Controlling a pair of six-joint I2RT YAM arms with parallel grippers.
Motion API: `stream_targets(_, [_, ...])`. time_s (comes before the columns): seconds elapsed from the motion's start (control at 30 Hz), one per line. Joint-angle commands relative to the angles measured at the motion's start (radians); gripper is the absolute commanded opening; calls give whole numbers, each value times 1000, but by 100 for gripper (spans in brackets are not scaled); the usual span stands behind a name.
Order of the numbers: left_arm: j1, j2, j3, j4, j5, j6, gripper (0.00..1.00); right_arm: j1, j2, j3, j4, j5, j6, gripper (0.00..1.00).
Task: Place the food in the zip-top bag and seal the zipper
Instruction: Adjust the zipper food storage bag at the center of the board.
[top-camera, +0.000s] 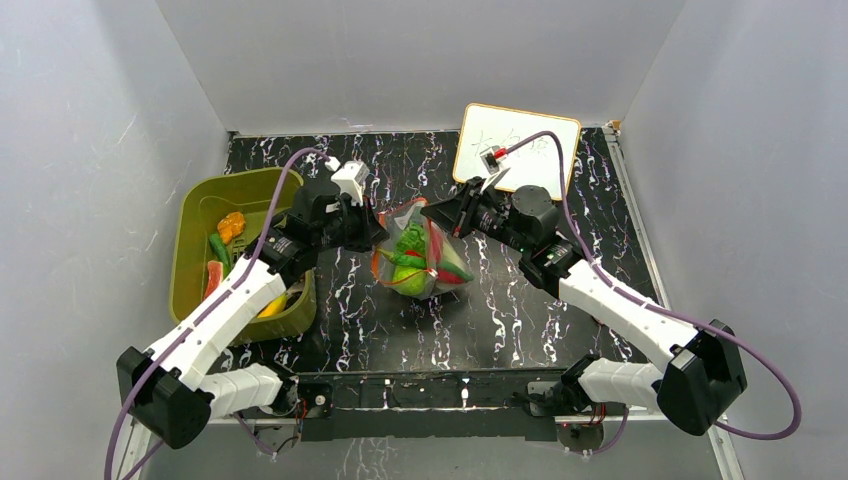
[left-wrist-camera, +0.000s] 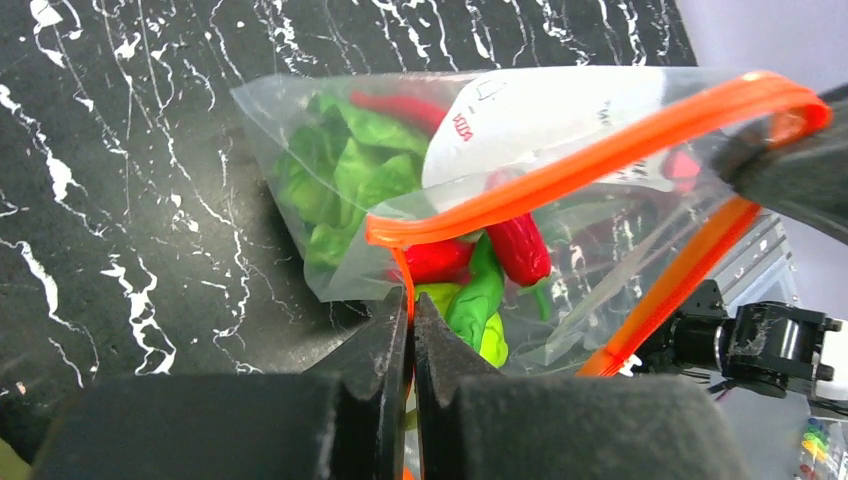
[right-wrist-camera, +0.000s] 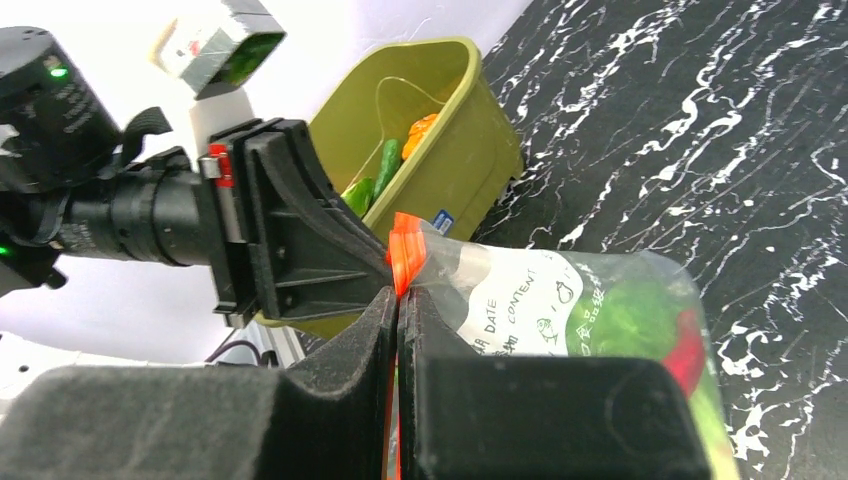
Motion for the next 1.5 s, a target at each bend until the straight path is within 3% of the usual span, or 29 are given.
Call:
stream_targets(0.0, [-1,-23,77,12,58,-4,0,-8,-12,25,23,108,-16,0])
stream_targets(0.2, [0,20,186,-50,-5,-62,0,-50,13,66,-199,290,-43,0])
stream_targets(0.37, [3,96,280,-142,-36,-23,0,-61,22,86,-301,399,-58,0])
stream_targets(0.5, [5,135,311,-143,23,-24,0,-64,24,99,-287,381,-58,0])
stream_targets(0.67, [9,143,317,-77,153,-134,0,-68,23,154,-308,377,-62,0])
stream_targets(0.87, [8,122,313,-56,134,-179,0,-76,31,186,-322,381,-119,0])
stream_targets(1.0, [10,136,327,-68,117,-160,0,-81,20,199,-326,257,-198,0])
stream_targets(1.23, [23,180,352,-59,122,-162,0,-80,-33,291,-558,172,-247,38])
stream_targets(1.47, [40,200,361,-44,115,-155,0,-77,-142,196,-632,-20,-224,47])
